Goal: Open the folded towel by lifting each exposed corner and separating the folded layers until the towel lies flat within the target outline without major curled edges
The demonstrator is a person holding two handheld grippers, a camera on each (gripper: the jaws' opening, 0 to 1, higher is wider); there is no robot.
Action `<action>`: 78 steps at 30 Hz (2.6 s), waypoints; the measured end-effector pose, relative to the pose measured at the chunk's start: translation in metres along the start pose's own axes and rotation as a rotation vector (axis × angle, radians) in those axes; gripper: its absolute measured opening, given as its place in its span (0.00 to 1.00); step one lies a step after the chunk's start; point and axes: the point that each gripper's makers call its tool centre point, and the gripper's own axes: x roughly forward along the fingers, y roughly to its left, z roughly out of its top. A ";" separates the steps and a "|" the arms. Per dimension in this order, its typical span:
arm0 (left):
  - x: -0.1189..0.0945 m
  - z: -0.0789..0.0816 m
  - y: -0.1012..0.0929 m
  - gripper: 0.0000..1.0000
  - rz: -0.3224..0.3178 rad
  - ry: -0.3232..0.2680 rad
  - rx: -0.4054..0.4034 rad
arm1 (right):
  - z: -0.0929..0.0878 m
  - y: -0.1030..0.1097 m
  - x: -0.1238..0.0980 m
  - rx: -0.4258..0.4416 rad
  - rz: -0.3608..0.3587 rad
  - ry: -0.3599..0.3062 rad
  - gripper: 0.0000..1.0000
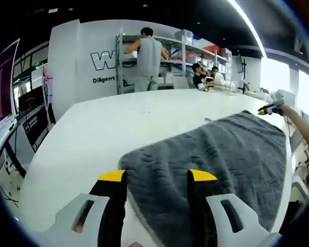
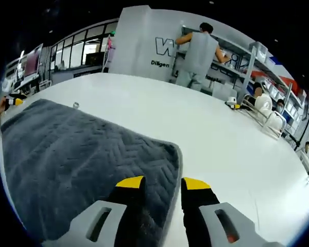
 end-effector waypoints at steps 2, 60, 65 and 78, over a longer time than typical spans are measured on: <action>0.009 -0.003 0.011 0.39 0.038 0.032 0.004 | -0.002 0.004 0.006 -0.017 0.001 0.024 0.26; 0.081 -0.016 0.096 0.06 0.183 0.202 0.215 | 0.027 0.007 0.087 0.022 -0.004 -0.013 0.06; 0.082 -0.016 0.099 0.06 0.200 0.201 0.210 | 0.030 0.005 0.091 0.010 -0.008 -0.020 0.07; 0.044 -0.023 0.096 0.50 0.198 0.162 -0.005 | 0.012 -0.009 0.054 0.090 -0.037 0.017 0.40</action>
